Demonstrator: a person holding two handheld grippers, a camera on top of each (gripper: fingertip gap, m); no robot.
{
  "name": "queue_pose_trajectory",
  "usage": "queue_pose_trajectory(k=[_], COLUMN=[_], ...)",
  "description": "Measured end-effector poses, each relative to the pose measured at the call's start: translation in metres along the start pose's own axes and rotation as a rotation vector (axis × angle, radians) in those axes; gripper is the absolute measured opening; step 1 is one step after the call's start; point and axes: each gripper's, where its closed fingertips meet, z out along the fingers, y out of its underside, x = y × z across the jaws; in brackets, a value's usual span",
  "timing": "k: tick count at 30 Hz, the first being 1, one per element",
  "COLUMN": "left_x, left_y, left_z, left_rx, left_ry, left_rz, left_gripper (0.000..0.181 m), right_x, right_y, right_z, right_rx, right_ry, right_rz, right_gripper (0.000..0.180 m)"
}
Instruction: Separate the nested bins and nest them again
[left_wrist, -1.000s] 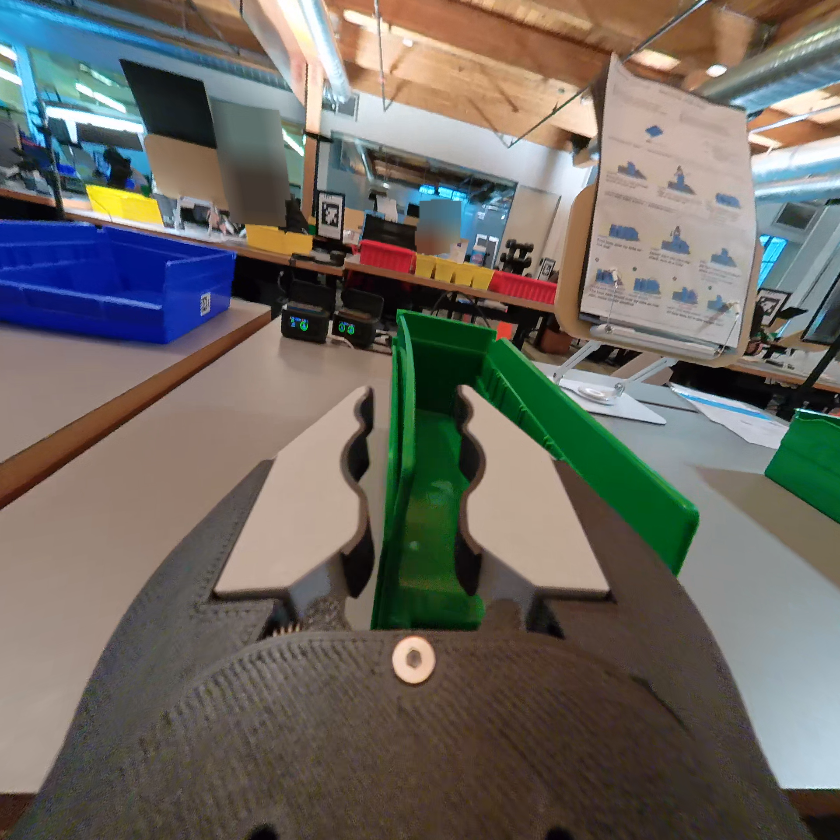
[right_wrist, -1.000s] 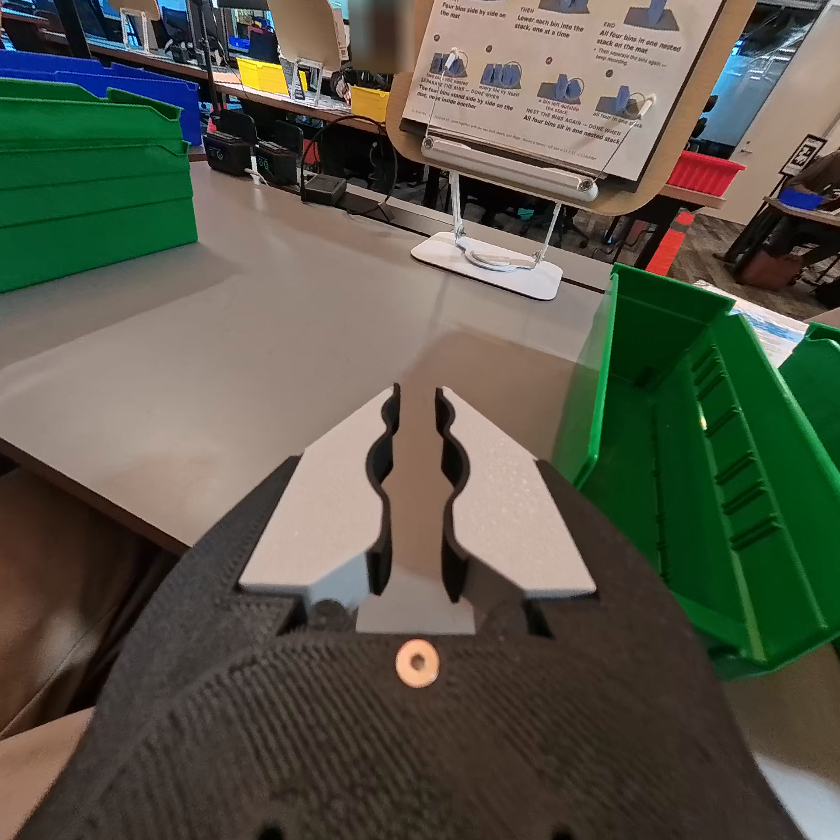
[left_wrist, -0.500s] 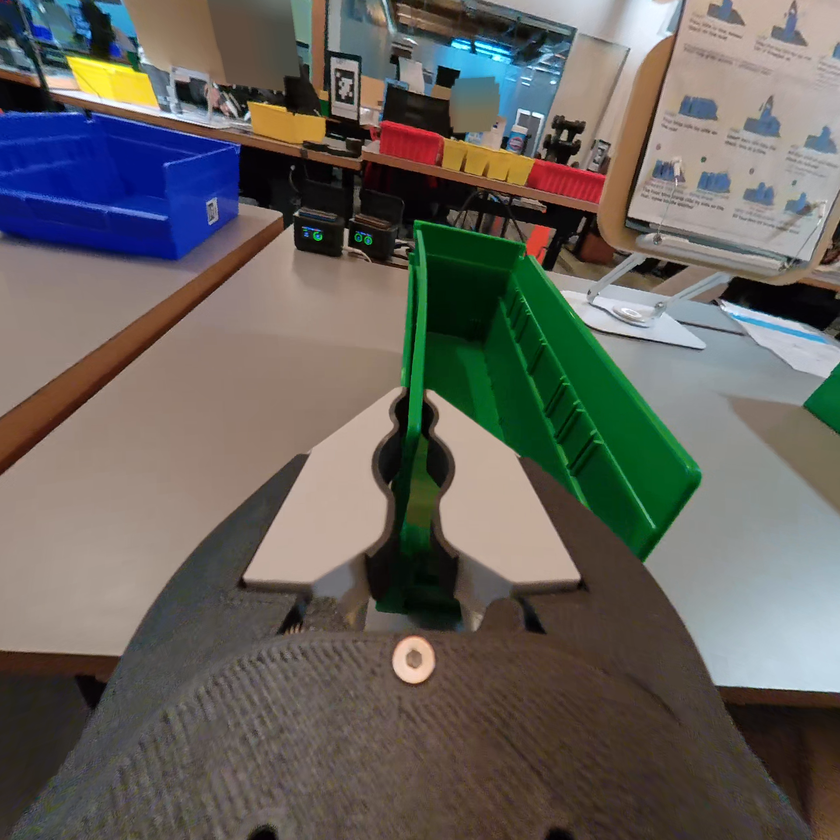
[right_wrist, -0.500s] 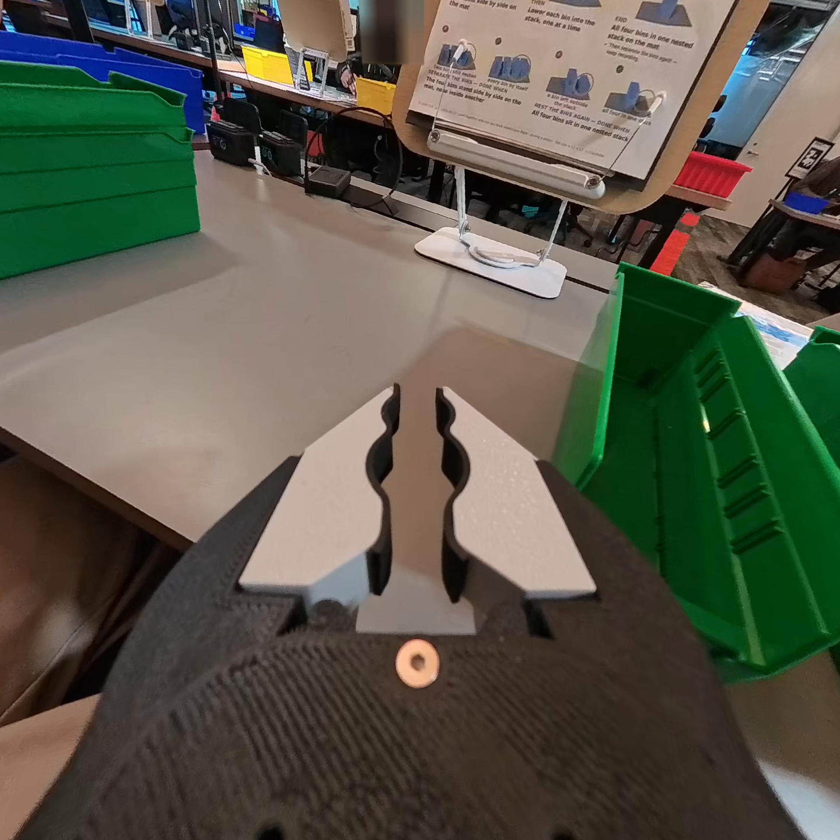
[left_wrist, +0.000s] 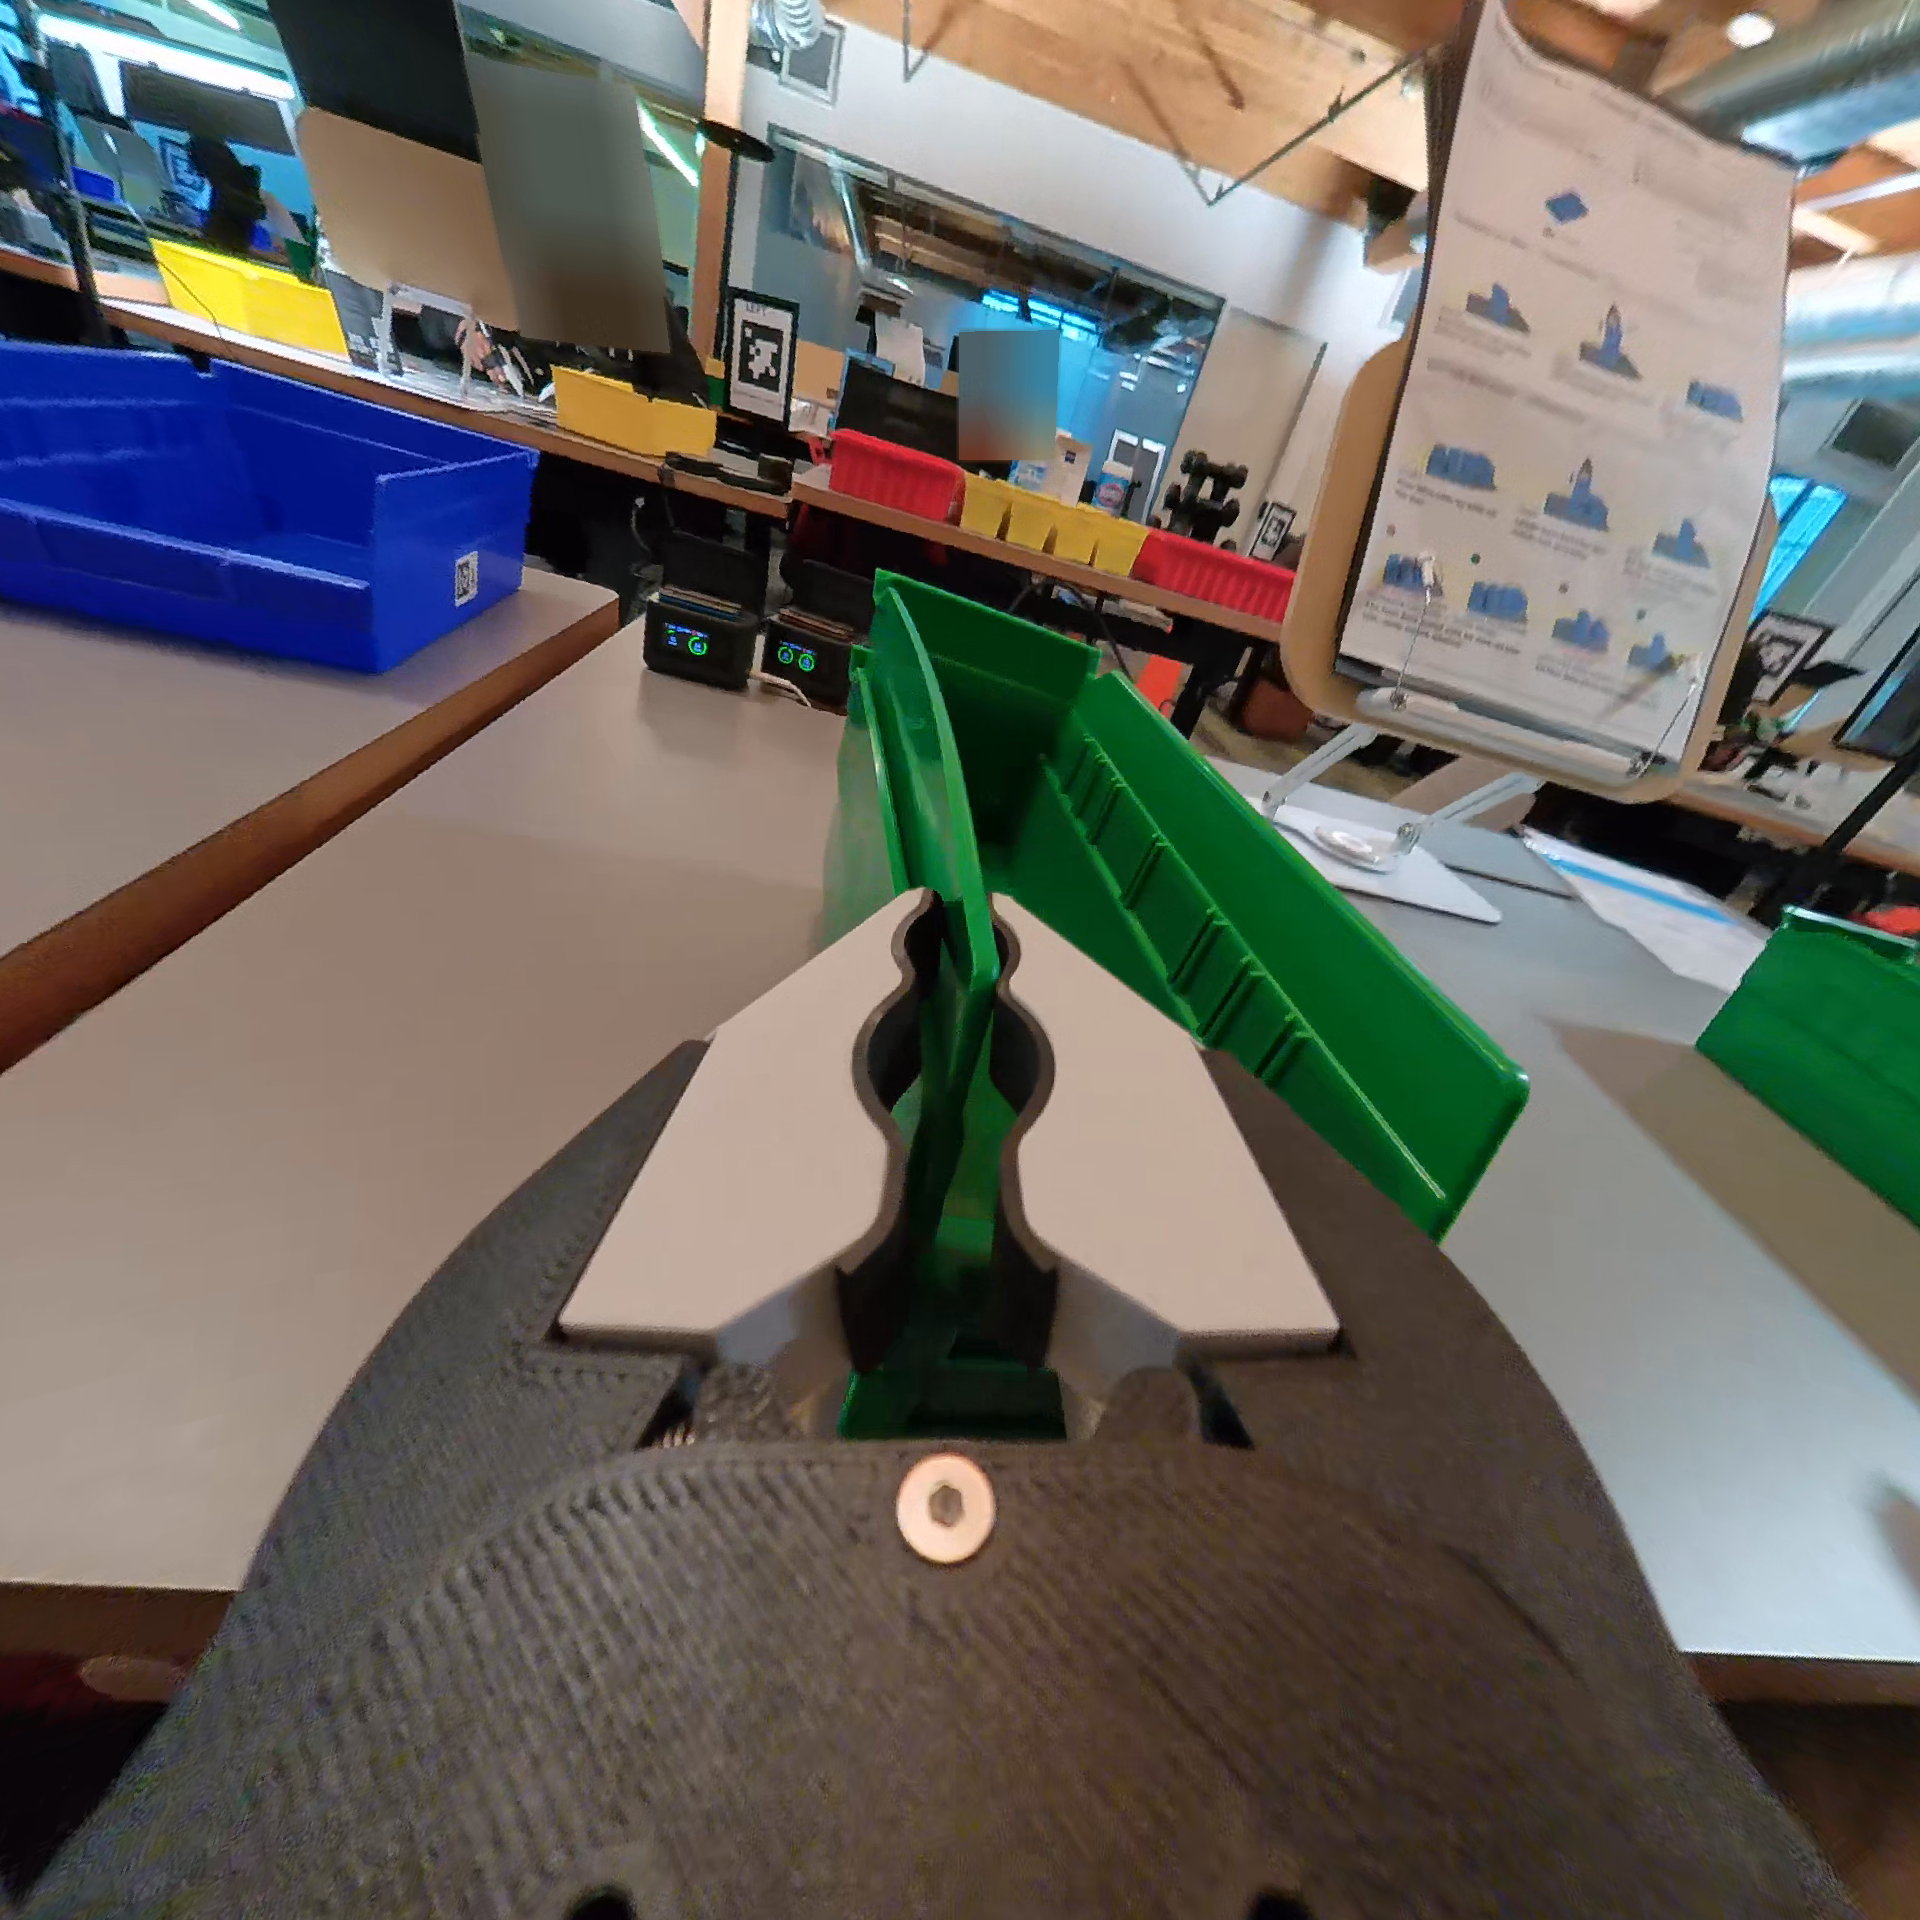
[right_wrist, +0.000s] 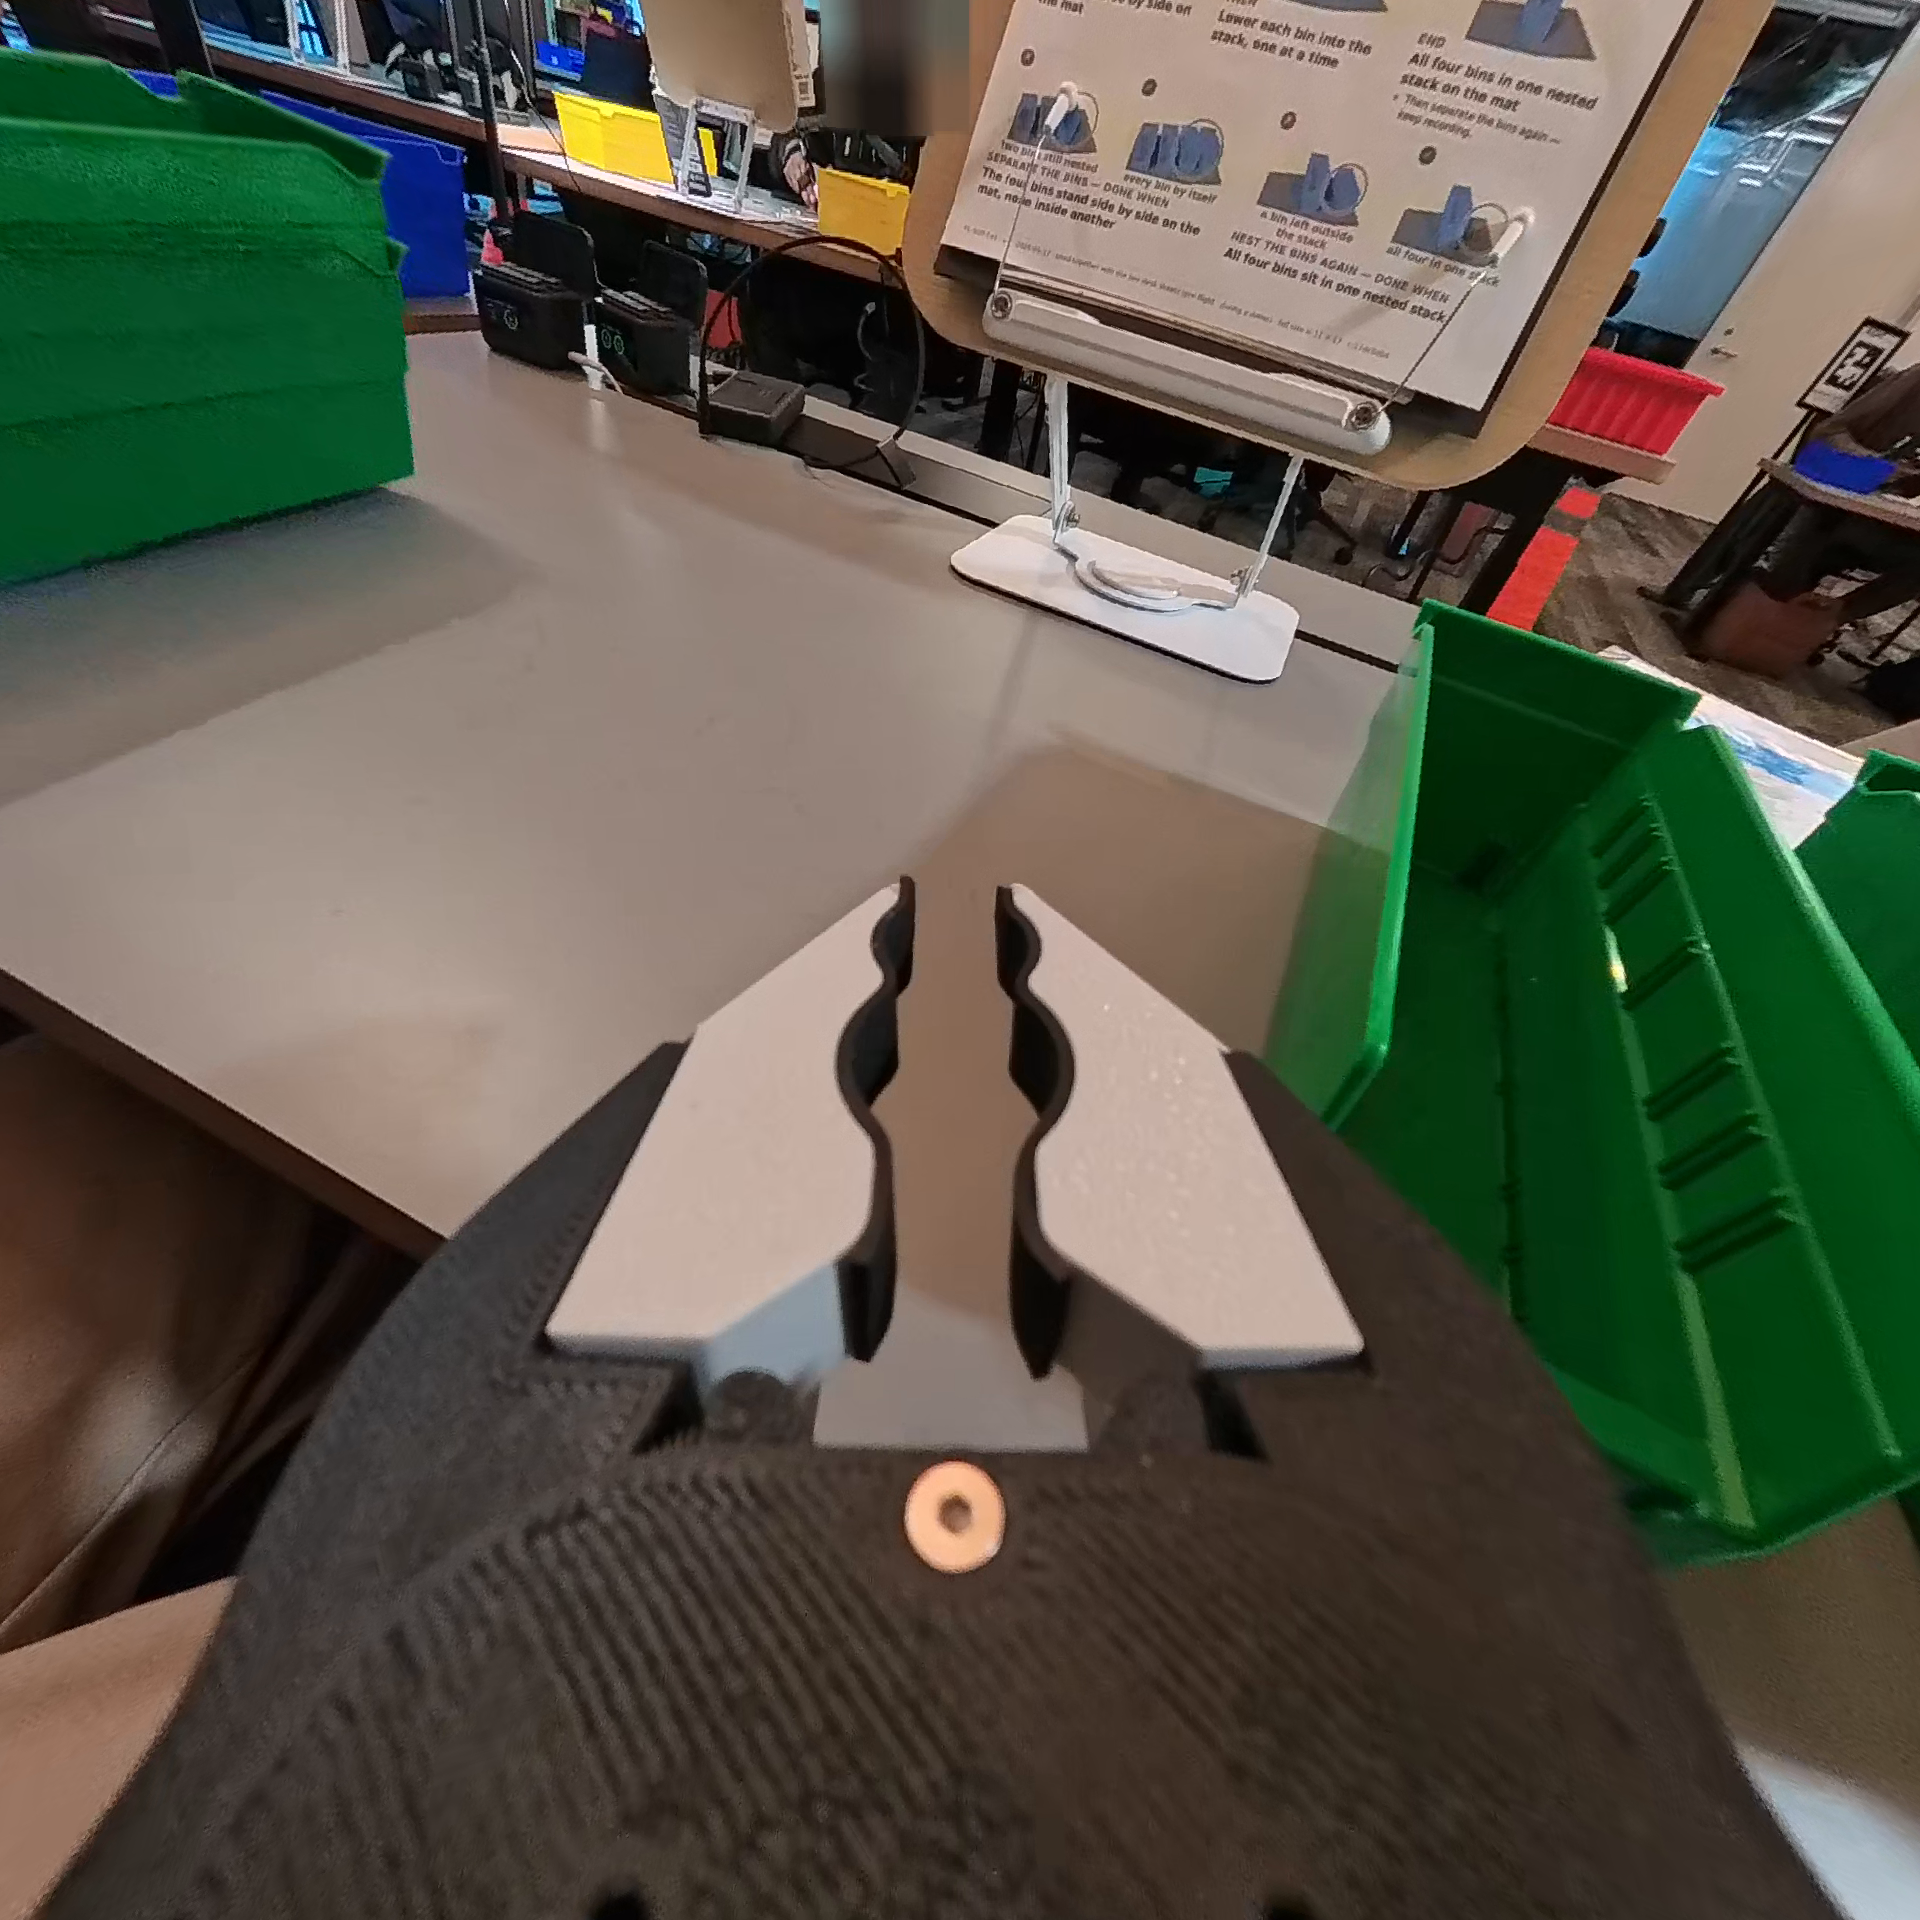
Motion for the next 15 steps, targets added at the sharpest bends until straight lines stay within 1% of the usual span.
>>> queue_pose_trajectory(k=[3, 7, 12, 15], left_x=[-0.002, 0.005, 0.011, 0.006], left_y=[-0.003, -0.01, -0.026, -0.026], left_z=[-0.001, -0.003, -0.008, -0.009], left_rx=[0.017, 0.052, 0.141, 0.129], left_ry=[0.006, 0.03, 0.046, 0.039], left_rz=[-0.015, 0.041, 0.055, 0.041], left_gripper=[0.001, 0.001, 0.0, 0.0], right_x=[0.0, 0.0, 0.0, 0.0], right_y=[0.0, 0.0, 0.001, 0.001], right_z=[0.0, 0.0, 0.0, 0.0], right_rx=[-0.001, -0.001, -0.002, -0.001], right_ry=[-0.001, -0.001, -0.002, -0.003], right_rz=[0.001, -0.002, -0.001, -0.001], right_gripper=[0.014, 0.014, 0.014, 0.014])
